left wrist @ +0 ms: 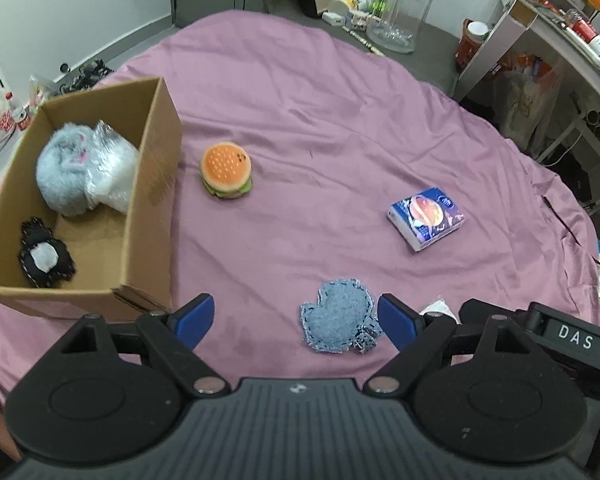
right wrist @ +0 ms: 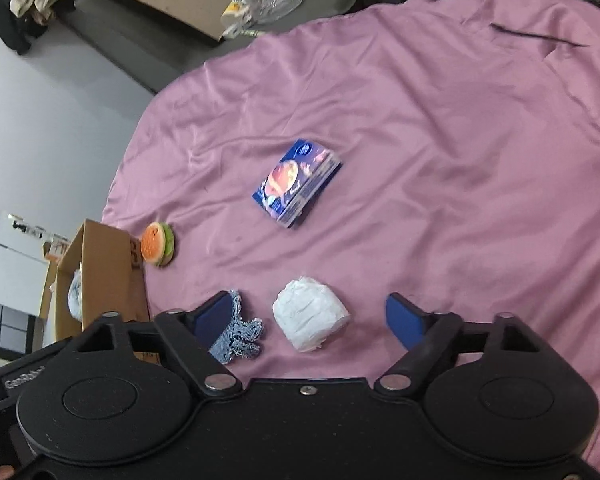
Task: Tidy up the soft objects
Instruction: 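Grasp the blue denim heart plush with the left tool while the right tool grasps the white paper ball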
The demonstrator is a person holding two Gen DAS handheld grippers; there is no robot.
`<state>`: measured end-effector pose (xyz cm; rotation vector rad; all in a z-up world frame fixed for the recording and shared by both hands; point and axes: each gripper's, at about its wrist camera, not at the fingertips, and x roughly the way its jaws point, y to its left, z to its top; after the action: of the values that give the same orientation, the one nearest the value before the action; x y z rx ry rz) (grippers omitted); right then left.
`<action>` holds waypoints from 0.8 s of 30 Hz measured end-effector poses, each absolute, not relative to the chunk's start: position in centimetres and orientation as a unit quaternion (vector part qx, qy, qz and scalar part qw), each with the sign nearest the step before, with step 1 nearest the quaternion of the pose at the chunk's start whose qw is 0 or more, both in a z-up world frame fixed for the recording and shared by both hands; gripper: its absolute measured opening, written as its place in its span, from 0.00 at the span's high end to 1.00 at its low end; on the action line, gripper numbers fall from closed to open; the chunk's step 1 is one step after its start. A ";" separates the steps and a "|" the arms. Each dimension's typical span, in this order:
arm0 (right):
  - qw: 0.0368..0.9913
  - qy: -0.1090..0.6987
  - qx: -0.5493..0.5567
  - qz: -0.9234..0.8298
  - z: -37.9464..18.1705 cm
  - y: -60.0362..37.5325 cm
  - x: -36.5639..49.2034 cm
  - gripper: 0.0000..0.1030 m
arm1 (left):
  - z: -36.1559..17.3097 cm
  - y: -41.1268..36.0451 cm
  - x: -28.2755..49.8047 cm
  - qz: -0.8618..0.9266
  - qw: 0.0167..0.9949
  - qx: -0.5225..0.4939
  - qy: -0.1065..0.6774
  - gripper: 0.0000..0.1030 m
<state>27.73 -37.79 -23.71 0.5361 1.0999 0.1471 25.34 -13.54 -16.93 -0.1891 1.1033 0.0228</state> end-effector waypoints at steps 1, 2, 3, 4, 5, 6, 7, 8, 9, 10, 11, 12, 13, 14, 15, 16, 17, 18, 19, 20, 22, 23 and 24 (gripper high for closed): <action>0.816 0.518 0.247 0.068 -23.9 -37.7 27.8 0.26 | -17.2 -13.7 25.4 0.011 0.846 -0.092 0.525 0.15; 0.815 0.520 0.246 0.069 -24.0 -37.6 27.9 0.27 | -17.6 -13.8 25.5 0.011 0.844 -0.094 0.528 0.15; 0.814 0.522 0.245 0.070 -24.2 -37.5 28.0 0.28 | -17.9 -13.9 25.6 0.012 0.843 -0.094 0.530 0.15; 0.813 0.524 0.243 0.073 -24.4 -37.4 28.1 0.30 | -18.2 -14.0 25.7 0.013 0.841 -0.095 0.532 0.15; 0.811 0.528 0.241 0.076 -24.6 -37.2 28.3 0.31 | -18.5 -14.0 25.8 0.015 0.840 -0.098 0.534 0.15; 0.809 0.532 0.236 0.078 -24.8 -36.9 28.5 0.33 | -18.8 -14.1 25.9 0.017 0.838 -0.101 0.535 0.15; 0.809 0.537 0.226 0.078 -25.1 -36.5 28.7 0.33 | -19.1 -14.1 26.0 0.019 0.837 -0.106 0.537 0.15; 0.807 0.544 0.216 0.079 -25.5 -36.1 28.8 0.34 | -19.2 -14.0 26.1 0.022 0.835 -0.111 0.538 0.16; 0.804 0.552 0.209 0.080 -25.9 -35.7 29.0 0.35 | -19.4 -14.0 26.2 0.024 0.834 -0.115 0.538 0.15; 0.800 0.558 0.204 0.083 -26.2 -35.4 29.1 0.39 | -19.6 -14.0 26.3 0.026 0.835 -0.119 0.537 0.16; 0.797 0.565 0.197 0.084 -26.6 -35.1 29.3 0.42 | -19.8 -13.9 26.4 0.030 0.835 -0.120 0.537 0.16; 0.797 0.568 0.188 0.081 -26.8 -34.8 29.3 0.48 | -19.9 -13.9 26.5 0.033 0.834 -0.121 0.537 0.16; 0.798 0.569 0.184 0.080 -26.8 -34.7 29.4 0.50 | -20.2 -13.8 26.6 0.035 0.833 -0.122 0.538 0.16; 0.798 0.568 0.183 0.081 -26.8 -34.7 29.3 0.51 | -20.4 -13.8 26.7 0.038 0.831 -0.124 0.540 0.16; 0.801 0.565 0.181 0.080 -26.6 -34.7 29.3 0.52 | -20.6 -13.7 26.8 0.039 0.829 -0.125 0.543 0.16; 0.804 0.562 0.180 0.078 -26.5 -34.8 29.2 0.52 | -20.9 -13.7 27.0 0.040 0.827 -0.127 0.546 0.16; 0.806 0.559 0.178 0.074 -26.4 -34.9 29.2 0.52 | -21.0 -13.8 27.1 0.039 0.826 -0.127 0.547 0.16; 0.809 0.556 0.178 0.070 -26.3 -35.0 29.2 0.52 | -21.2 -13.9 27.2 0.038 0.826 -0.126 0.549 0.16; 0.810 0.554 0.178 0.066 -26.2 -35.2 29.3 0.52 | -21.3 -14.1 27.3 0.034 0.825 -0.125 0.551 0.16; 0.813 0.550 0.180 0.061 -26.1 -35.5 29.3 0.52 | -21.4 -14.2 27.4 0.032 0.824 -0.125 0.552 0.16; 0.816 0.545 0.186 0.053 -26.0 -35.9 29.5 0.52 | -21.7 -14.5 27.5 0.030 0.823 -0.126 0.553 0.16; 0.817 0.542 0.191 0.048 -26.0 -36.2 29.5 0.52 | -21.9 -14.6 27.6 0.030 0.822 -0.128 0.554 0.16; 0.818 0.539 0.194 0.042 -26.0 -36.5 29.6 0.52 | -22.1 -14.7 27.8 0.030 0.820 -0.130 0.556 0.17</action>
<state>29.61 -36.46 -25.95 0.4139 1.1493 0.0903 27.79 -14.72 -22.10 -0.2759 1.1847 0.0628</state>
